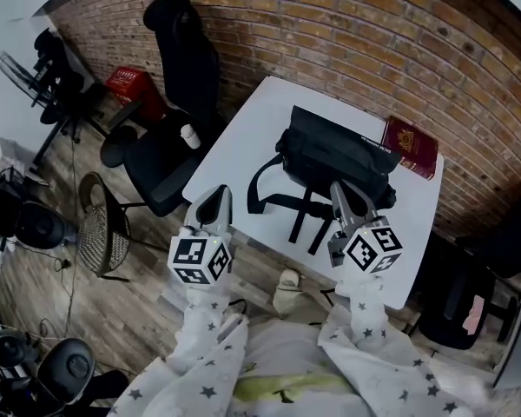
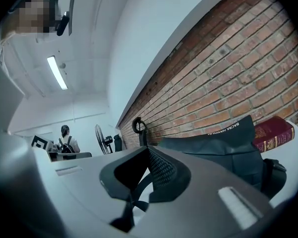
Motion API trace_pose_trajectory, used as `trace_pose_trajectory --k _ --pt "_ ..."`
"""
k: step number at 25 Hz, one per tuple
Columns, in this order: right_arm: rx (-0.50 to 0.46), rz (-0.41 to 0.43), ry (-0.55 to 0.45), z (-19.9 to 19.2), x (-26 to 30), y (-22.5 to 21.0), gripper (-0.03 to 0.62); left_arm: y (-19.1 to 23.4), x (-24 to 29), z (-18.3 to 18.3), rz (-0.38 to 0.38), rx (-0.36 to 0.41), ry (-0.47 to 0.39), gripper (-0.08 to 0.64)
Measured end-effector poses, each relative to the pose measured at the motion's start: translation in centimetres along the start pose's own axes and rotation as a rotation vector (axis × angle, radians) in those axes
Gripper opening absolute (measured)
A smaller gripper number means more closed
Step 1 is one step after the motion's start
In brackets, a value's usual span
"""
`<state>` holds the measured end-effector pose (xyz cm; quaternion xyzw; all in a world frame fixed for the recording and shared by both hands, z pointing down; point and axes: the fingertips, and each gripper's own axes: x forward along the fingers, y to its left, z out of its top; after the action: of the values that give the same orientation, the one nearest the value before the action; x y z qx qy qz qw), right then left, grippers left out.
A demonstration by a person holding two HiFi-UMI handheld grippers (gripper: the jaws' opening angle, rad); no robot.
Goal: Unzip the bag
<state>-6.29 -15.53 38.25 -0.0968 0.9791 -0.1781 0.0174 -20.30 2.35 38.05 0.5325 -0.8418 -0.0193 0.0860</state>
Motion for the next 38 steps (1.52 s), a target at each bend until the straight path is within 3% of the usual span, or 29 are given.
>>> trace_pose_trajectory --k 8,15,19,25,35,38 --pt "0.041 0.029 0.008 -1.1 3.6 -1.1 -0.002 0.7 4.5 -0.7 -0.052 0.012 0.043 -0.002" --pt "0.045 0.07 0.072 -3.7 6.2 -0.5 -0.002 0.9 8.1 -1.5 -0.137 0.01 0.089 -0.002" --pt "0.059 0.069 0.118 -5.5 7.7 -0.4 -0.001 0.5 10.6 -1.7 -0.222 0.022 0.123 -0.002" --pt "0.07 -0.002 0.187 -8.4 9.9 -0.7 0.009 -0.1 14.2 -2.2 -0.377 0.06 0.189 -0.002" --pt "0.118 -0.158 0.227 -12.2 12.5 -1.6 0.115 -1.2 18.7 -3.0 -0.617 0.106 0.241 -0.002" --pt "0.115 -0.197 0.245 -13.1 13.1 -2.0 0.123 -1.9 19.8 -2.8 -0.683 0.115 0.24 0.032"
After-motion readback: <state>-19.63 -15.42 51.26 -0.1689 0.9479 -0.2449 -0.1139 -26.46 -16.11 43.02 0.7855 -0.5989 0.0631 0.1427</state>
